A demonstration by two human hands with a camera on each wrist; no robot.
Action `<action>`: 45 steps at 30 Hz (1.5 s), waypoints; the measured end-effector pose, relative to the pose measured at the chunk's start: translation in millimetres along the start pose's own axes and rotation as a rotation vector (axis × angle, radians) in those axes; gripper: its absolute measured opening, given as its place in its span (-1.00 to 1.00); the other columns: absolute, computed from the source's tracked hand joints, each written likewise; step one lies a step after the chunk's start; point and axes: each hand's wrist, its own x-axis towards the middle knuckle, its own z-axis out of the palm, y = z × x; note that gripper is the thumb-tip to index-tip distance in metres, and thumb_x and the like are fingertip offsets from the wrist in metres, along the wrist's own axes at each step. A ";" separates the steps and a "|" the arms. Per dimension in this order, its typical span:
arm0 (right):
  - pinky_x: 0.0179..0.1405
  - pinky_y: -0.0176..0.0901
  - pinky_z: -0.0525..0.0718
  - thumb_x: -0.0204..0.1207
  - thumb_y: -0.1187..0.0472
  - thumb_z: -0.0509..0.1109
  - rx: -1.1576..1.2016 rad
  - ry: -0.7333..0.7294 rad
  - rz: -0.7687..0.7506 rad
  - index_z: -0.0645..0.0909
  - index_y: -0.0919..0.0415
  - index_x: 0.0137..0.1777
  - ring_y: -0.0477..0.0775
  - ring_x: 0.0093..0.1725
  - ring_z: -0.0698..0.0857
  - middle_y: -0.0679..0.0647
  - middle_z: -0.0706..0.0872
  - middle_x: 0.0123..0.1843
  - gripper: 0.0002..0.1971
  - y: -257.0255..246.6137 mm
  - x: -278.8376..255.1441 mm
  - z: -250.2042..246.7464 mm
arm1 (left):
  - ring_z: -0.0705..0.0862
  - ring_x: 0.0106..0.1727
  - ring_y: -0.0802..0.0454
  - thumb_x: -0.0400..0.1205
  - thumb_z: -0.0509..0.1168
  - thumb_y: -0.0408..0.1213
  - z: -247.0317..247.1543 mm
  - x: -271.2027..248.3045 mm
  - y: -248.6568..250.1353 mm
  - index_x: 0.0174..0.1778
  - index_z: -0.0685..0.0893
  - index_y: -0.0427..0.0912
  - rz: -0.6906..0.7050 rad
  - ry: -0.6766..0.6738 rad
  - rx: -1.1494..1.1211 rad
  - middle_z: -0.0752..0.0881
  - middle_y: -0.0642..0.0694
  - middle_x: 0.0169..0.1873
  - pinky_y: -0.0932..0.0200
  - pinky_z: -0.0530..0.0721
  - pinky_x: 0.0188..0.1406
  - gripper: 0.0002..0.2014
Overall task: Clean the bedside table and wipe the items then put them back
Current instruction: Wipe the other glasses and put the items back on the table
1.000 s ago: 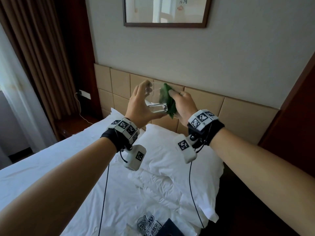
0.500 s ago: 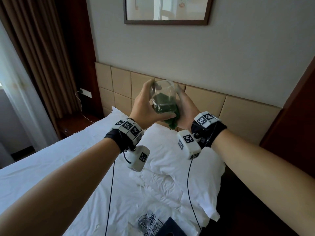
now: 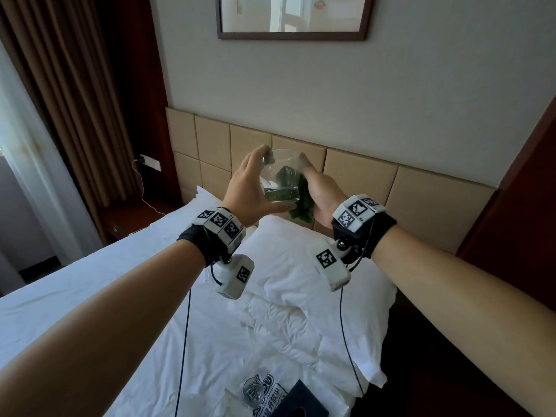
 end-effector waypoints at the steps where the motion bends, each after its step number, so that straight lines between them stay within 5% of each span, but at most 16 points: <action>1: 0.10 0.15 0.70 0.66 -0.28 0.12 -0.071 0.027 -0.031 0.72 0.29 0.04 0.25 -0.01 0.72 0.38 0.76 0.15 -0.39 -0.2 0.3 0.6 | 0.53 0.31 0.09 0.18 0.69 0.03 0.4 -0.2 -1.4 0.52 0.34 -0.23 0.001 0.010 0.018 0.58 -0.05 0.29 0.16 0.48 0.32 0.05; 5: -0.10 -0.02 0.56 0.71 -0.17 0.10 -0.467 0.073 -0.183 0.68 0.38 0.01 0.13 -0.21 0.62 0.23 0.69 -0.18 -0.42 3.3 -0.4 2.5 | 0.54 0.20 0.07 0.21 0.66 0.04 0.3 0.2 -5.2 0.49 0.37 -0.26 0.000 0.052 0.135 0.56 -0.12 0.25 0.11 0.54 0.14 0.00; 10: -0.34 -0.25 0.52 0.72 0.03 0.17 -0.759 0.082 -0.365 0.73 0.13 0.08 0.10 -0.22 0.67 0.17 0.78 -0.15 -0.68 7.2 -5.6 4.0 | 0.56 0.16 -0.05 0.21 0.69 -0.07 -0.6 3.3 -5.7 0.49 0.36 -0.18 -0.079 0.083 0.209 0.49 -0.15 0.27 0.15 0.52 0.07 -0.03; 15: -0.14 -0.04 0.67 0.64 0.14 0.32 -0.910 0.080 -0.636 0.76 0.11 0.22 0.10 -0.15 0.73 0.07 0.81 -0.10 -0.74 16.6 -5.6 1.5 | 0.57 0.21 -0.11 0.18 0.69 -0.13 -5.5 8.9 -9.4 0.49 0.35 -0.12 -0.146 0.082 0.230 0.46 -0.16 0.29 0.08 0.57 0.10 -0.02; 19: -0.07 -0.22 0.67 0.54 0.18 0.44 -0.889 0.045 -0.762 0.81 0.07 0.10 -0.06 -0.07 0.74 -0.10 0.82 0.00 -0.81 21.5 -2.5 -1.2 | 0.58 0.20 -0.14 0.17 0.68 -0.12 -6.8 7.3 -13.4 0.48 0.36 -0.13 -0.149 0.076 0.243 0.47 -0.17 0.27 0.00 0.62 0.14 -0.03; 23: -0.14 -0.36 0.65 0.46 0.28 0.42 -0.696 0.133 -0.584 0.84 0.00 -0.02 -0.23 -0.18 0.73 -0.20 0.82 -0.11 -0.78 22.5 3.1 -7.2 | 0.57 0.20 -0.09 0.17 0.70 -0.11 -5.0 0.7 -17.0 0.46 0.38 -0.17 -0.110 0.080 0.221 0.47 -0.14 0.28 0.04 0.60 0.08 -0.03; 26: -0.03 -0.26 0.69 0.55 0.29 0.33 -0.555 0.248 -0.401 0.79 -0.03 0.02 -0.24 -0.16 0.69 -0.22 0.76 -0.15 -0.74 23.3 8.4 -10.7 | 0.56 0.19 -0.03 0.19 0.70 -0.14 -4.1 -3.5 -18.3 0.47 0.39 -0.17 -0.072 0.076 0.215 0.48 -0.12 0.28 0.13 0.52 0.05 -0.05; 30: 0.06 0.15 0.74 0.56 0.23 0.31 -0.354 0.227 -0.169 0.78 0.16 -0.01 0.17 -0.09 0.74 0.17 0.80 -0.10 -0.81 21.5 17.5 -11.6 | 0.57 0.18 -0.06 0.23 0.68 -0.12 -1.9 -8.5 -21.6 0.45 0.38 -0.15 0.023 0.043 0.220 0.49 -0.12 0.30 0.08 0.55 0.04 -0.10; 35: -0.12 0.00 0.63 0.51 -0.11 0.32 -0.324 0.163 -0.067 0.69 0.22 -0.15 0.23 -0.14 0.71 0.22 0.71 -0.21 -0.63 18.2 21.3 -16.4 | 0.59 0.11 -0.05 0.24 0.67 -0.15 8.1 -15.6 -19.1 0.40 0.27 0.01 0.072 -0.042 0.213 0.46 -0.08 0.34 0.07 0.56 0.02 -0.10; 39: 0.03 0.15 0.74 0.28 -0.50 0.28 -0.439 0.030 0.106 0.71 0.25 0.02 0.34 -0.07 0.78 0.30 0.78 -0.07 -0.23 17.9 23.6 -32.5 | 0.65 0.06 -0.12 0.25 0.67 -0.17 19.5 -24.1 -16.4 0.39 0.30 -0.06 0.155 -0.102 0.273 0.44 -0.15 0.39 0.01 0.65 -0.10 -0.13; 45: -0.18 -0.07 0.63 0.51 -0.20 0.35 -0.473 -0.140 0.272 0.68 0.10 -0.07 0.15 -0.19 0.71 0.24 0.79 -0.08 -0.64 22.8 18.3 -57.7 | 0.66 0.00 -0.12 0.26 0.65 -0.26 45.3 -37.2 -11.8 0.35 0.34 -0.15 0.262 -0.178 0.330 0.47 -0.20 0.35 0.13 0.69 -0.23 -0.18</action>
